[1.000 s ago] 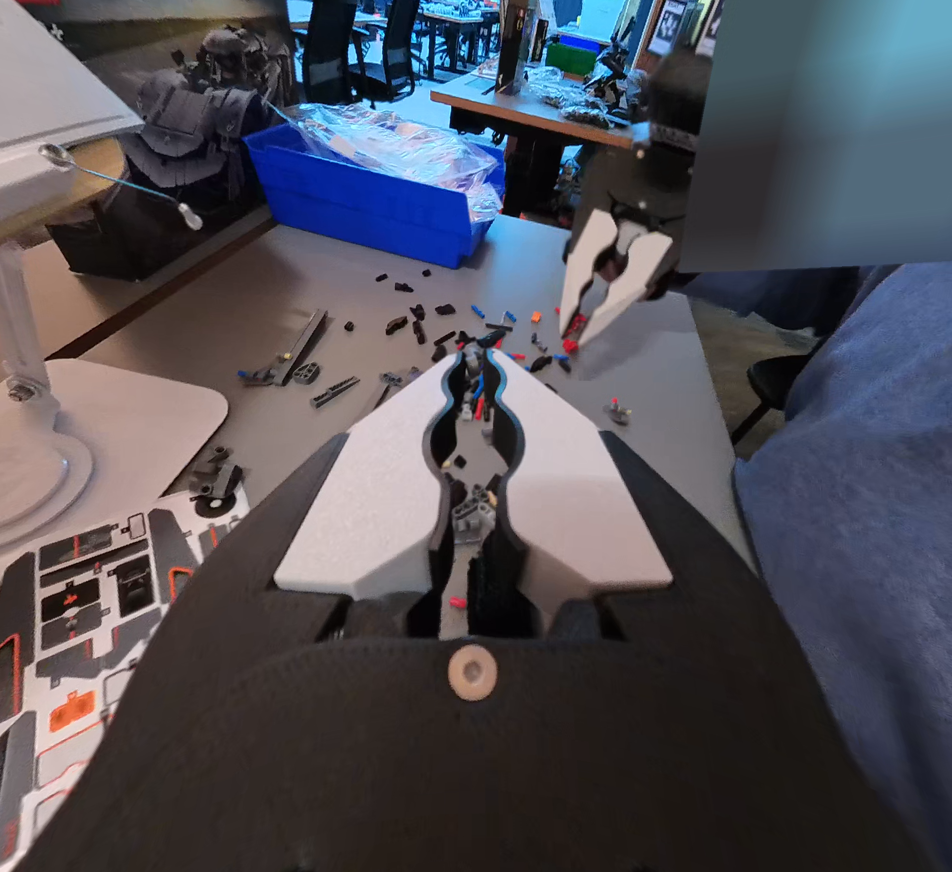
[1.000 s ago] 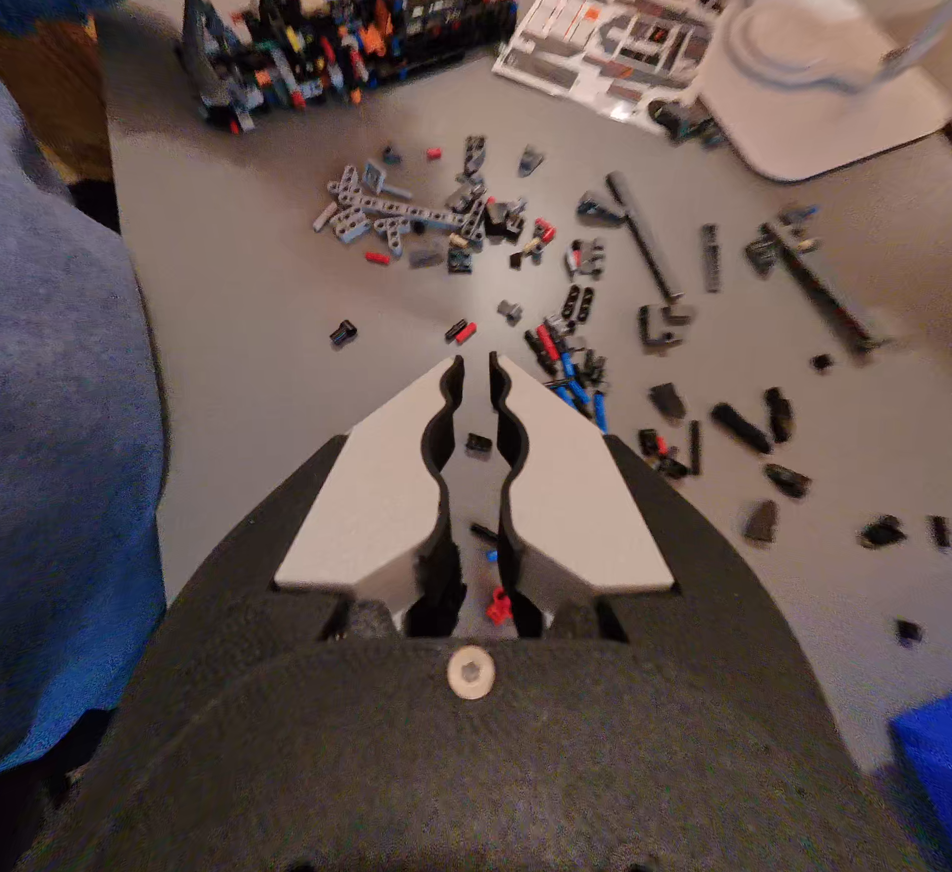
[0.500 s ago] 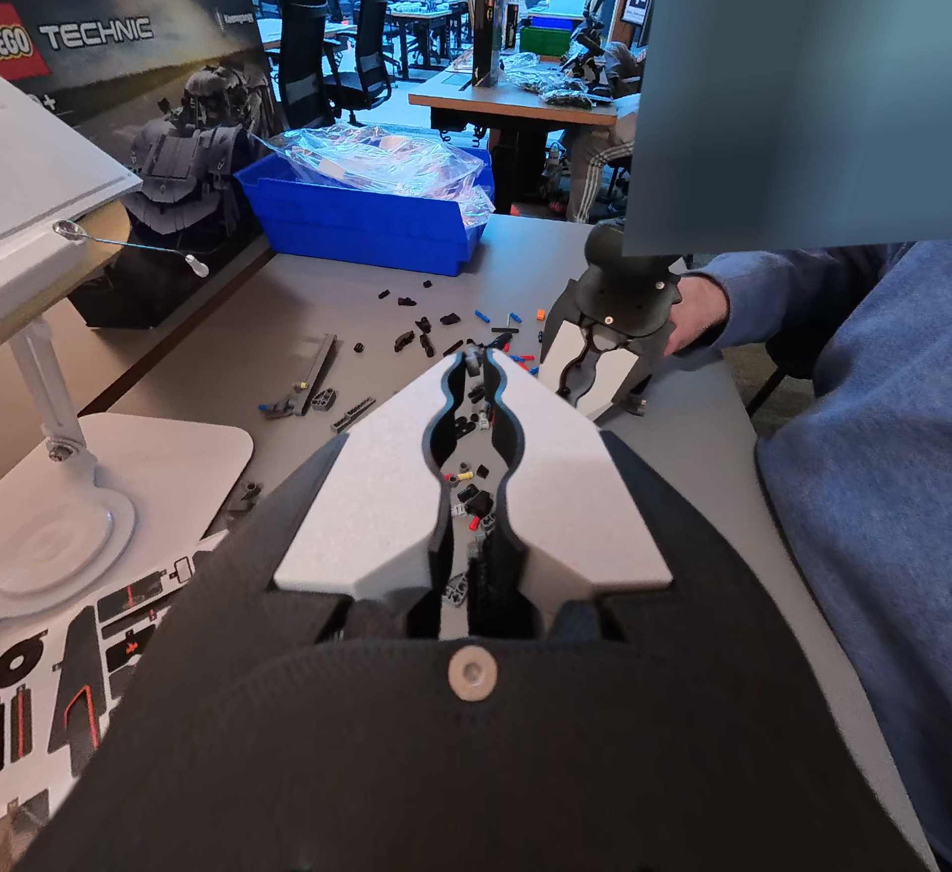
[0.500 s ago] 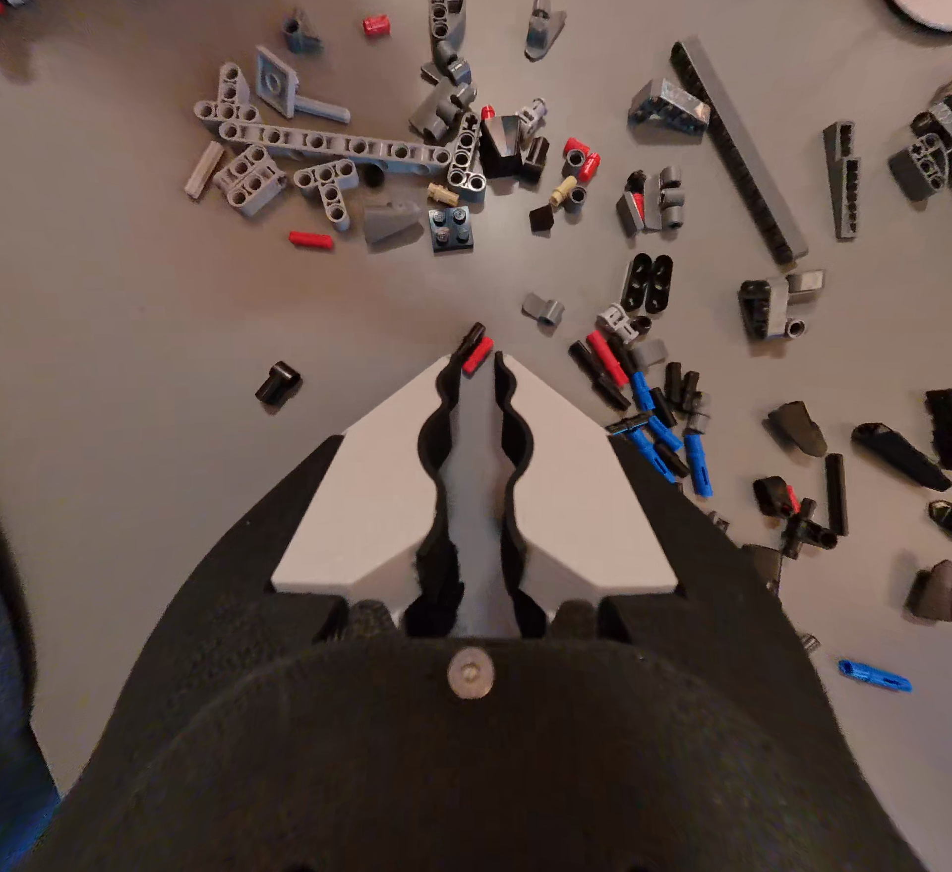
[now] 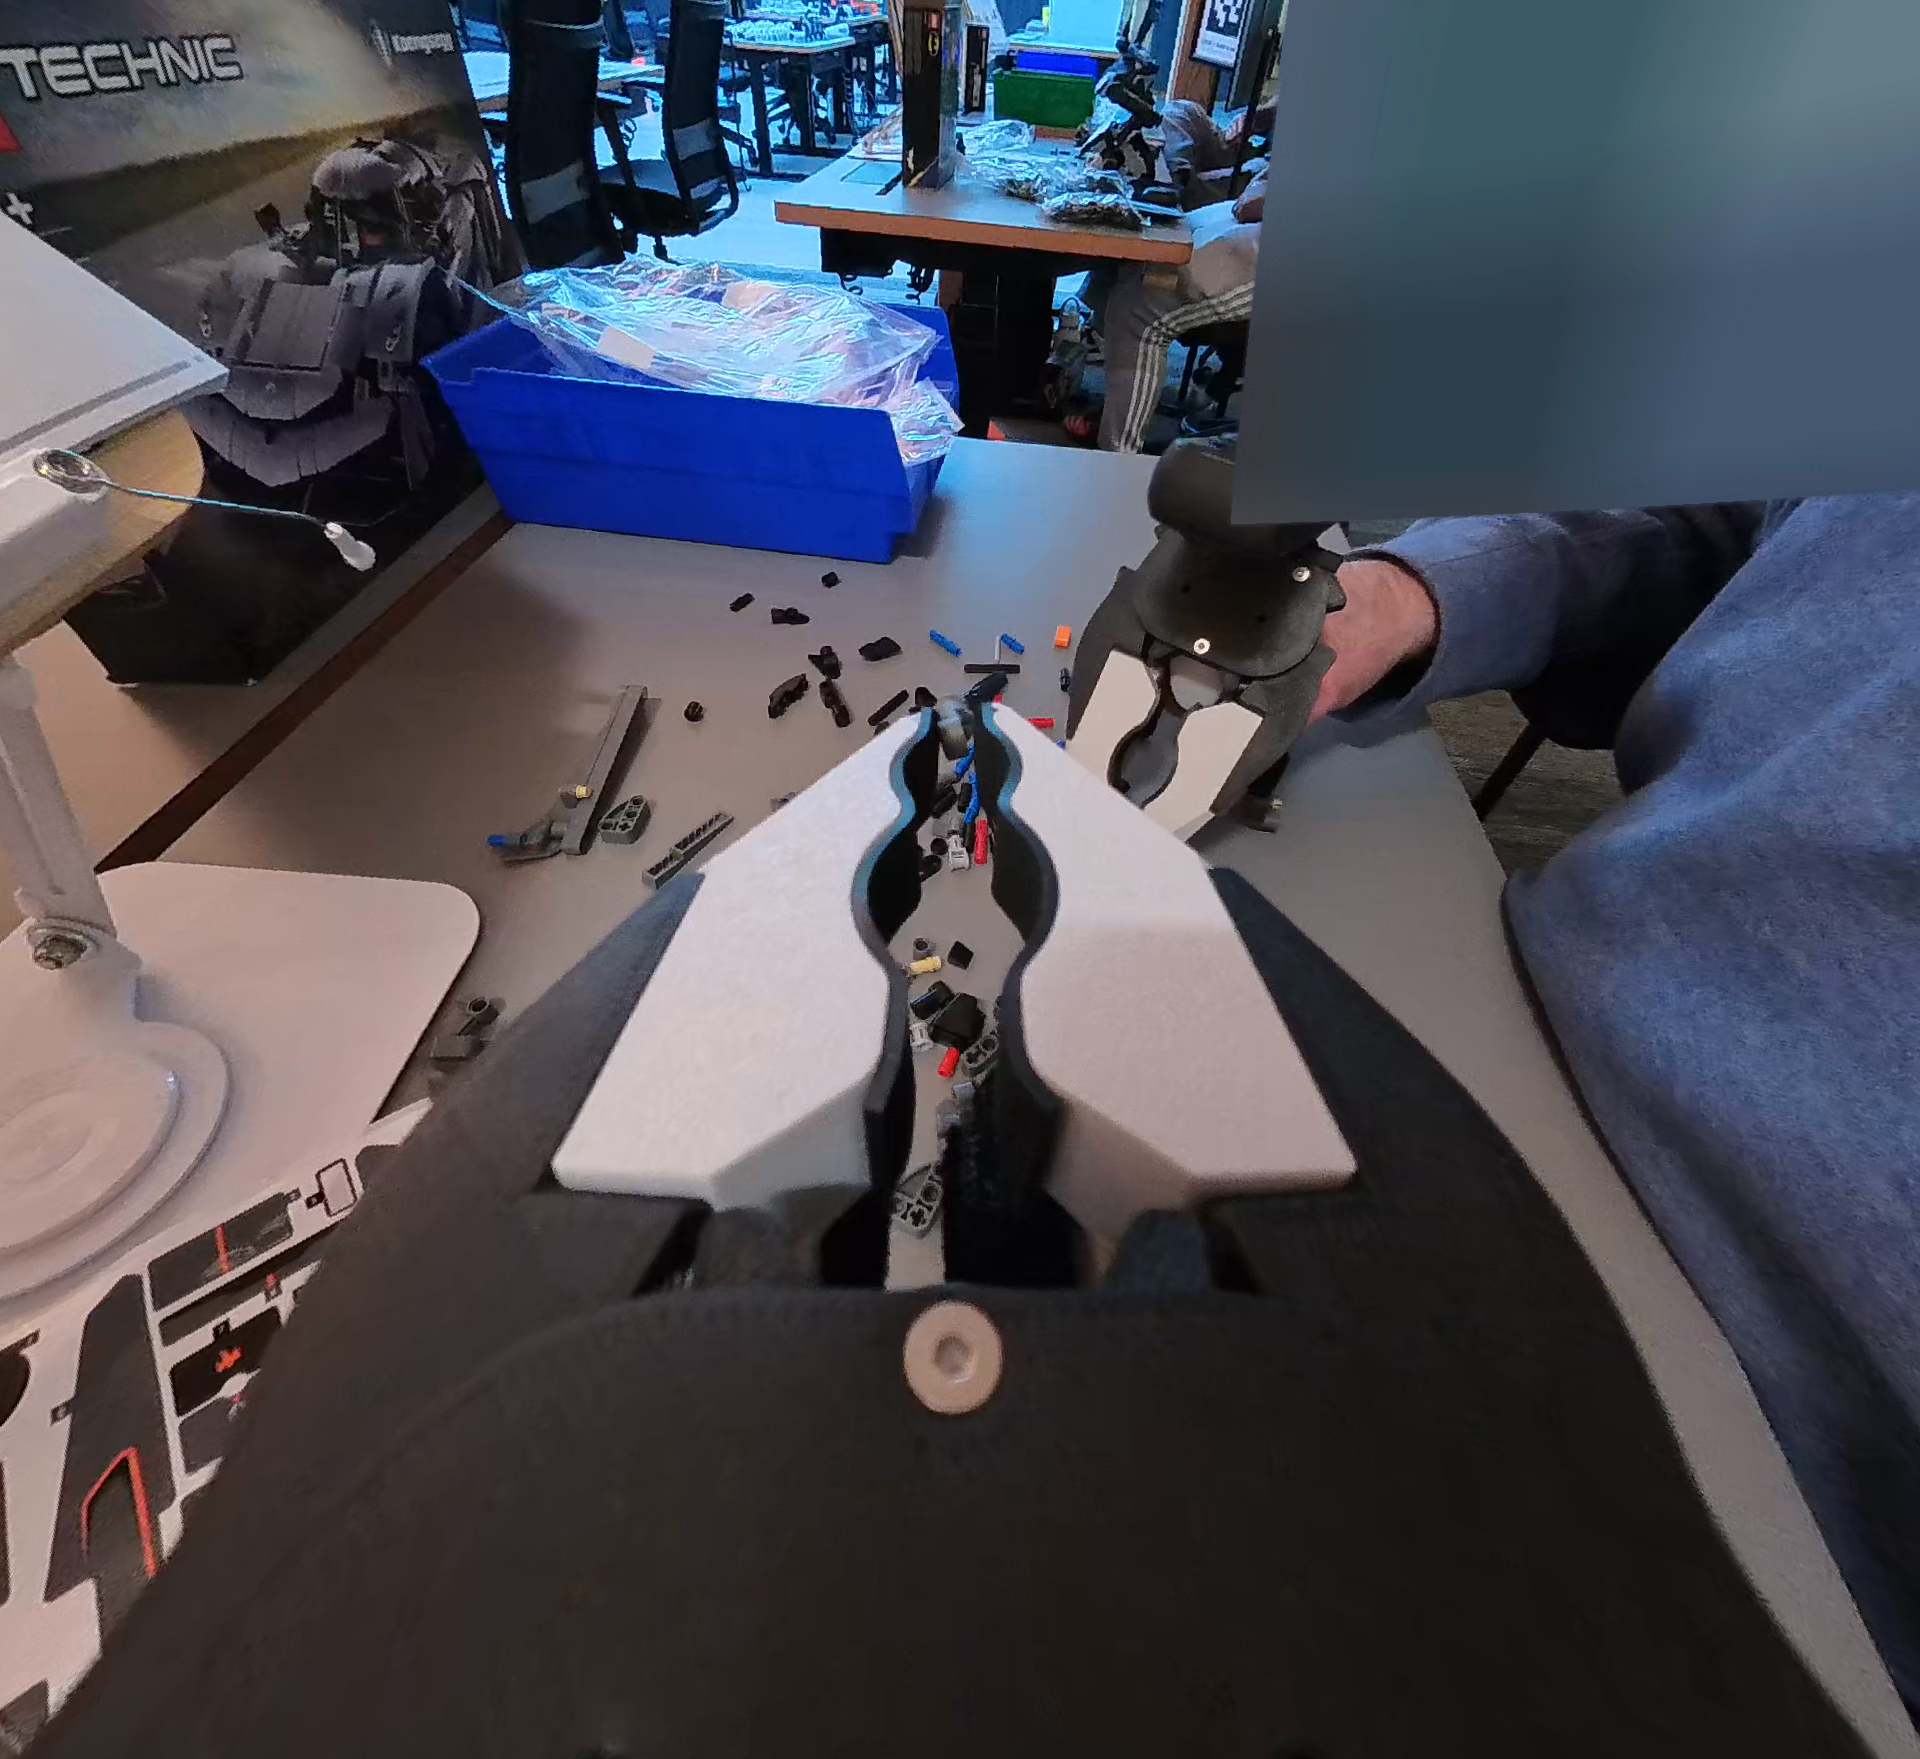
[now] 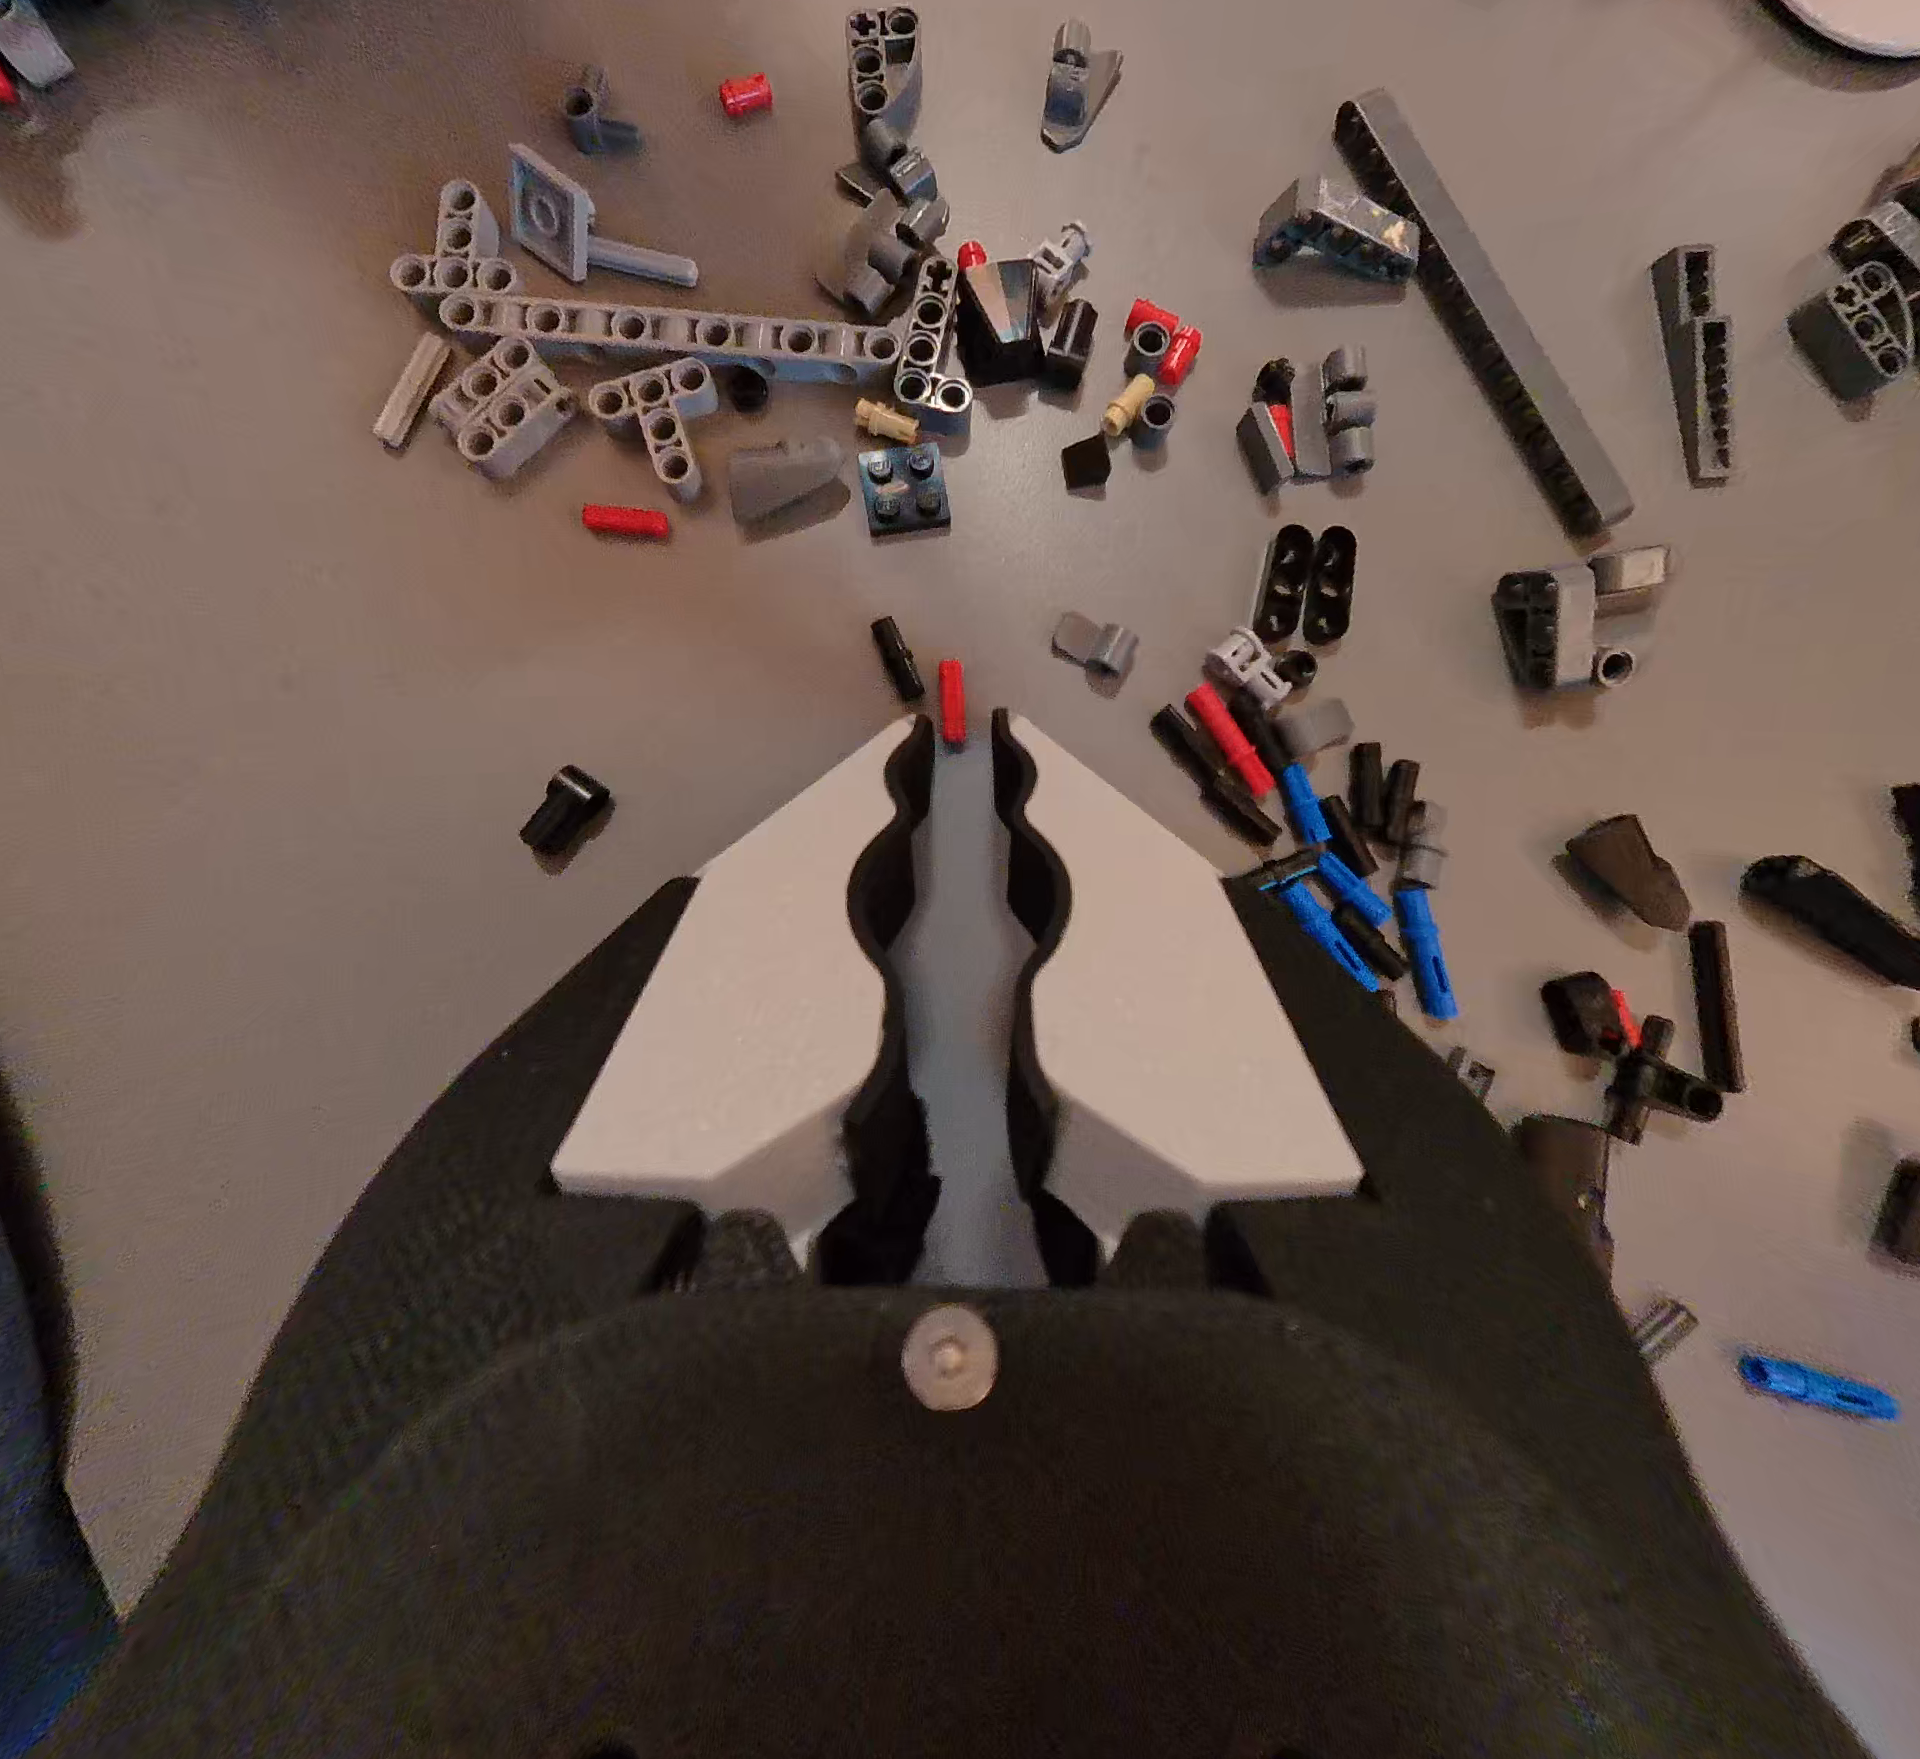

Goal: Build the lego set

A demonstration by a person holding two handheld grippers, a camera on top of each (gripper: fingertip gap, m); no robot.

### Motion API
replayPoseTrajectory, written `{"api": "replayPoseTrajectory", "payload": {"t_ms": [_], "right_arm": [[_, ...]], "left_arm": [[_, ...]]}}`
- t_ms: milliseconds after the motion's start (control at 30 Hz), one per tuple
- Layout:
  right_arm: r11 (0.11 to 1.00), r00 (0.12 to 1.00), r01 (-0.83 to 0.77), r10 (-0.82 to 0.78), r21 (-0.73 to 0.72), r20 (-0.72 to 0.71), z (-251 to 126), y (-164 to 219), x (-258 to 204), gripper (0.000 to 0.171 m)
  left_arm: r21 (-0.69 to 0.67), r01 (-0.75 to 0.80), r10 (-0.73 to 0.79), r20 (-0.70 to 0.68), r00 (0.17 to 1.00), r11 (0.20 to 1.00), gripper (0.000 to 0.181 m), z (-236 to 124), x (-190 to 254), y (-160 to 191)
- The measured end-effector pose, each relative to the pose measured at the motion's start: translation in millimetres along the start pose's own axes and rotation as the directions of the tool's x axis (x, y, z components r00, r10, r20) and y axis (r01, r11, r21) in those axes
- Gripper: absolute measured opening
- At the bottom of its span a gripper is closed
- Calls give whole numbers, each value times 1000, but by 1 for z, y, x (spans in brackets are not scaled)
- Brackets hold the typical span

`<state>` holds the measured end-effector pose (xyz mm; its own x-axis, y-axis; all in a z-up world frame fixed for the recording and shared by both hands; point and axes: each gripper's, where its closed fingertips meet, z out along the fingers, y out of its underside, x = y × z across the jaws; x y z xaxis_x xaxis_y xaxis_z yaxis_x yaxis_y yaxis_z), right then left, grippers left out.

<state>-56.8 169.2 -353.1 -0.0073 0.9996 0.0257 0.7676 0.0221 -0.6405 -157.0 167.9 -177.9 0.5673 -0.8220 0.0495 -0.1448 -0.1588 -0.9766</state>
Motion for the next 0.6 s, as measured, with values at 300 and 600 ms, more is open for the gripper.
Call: {"api": "replayPoseTrajectory", "payload": {"t_ms": [300, 600], "right_arm": [[999, 998, -25, 24, 24, 55, 2, -3, 0, 1], [935, 979, 202, -194, 290, -56, -65, -108, 8, 0]], "left_arm": [[5, 8, -8, -19, 1000, 1000, 4, 1, -1, 2], [94, 78, -65, -129, 990, 992, 4, 2, 7, -14]]}}
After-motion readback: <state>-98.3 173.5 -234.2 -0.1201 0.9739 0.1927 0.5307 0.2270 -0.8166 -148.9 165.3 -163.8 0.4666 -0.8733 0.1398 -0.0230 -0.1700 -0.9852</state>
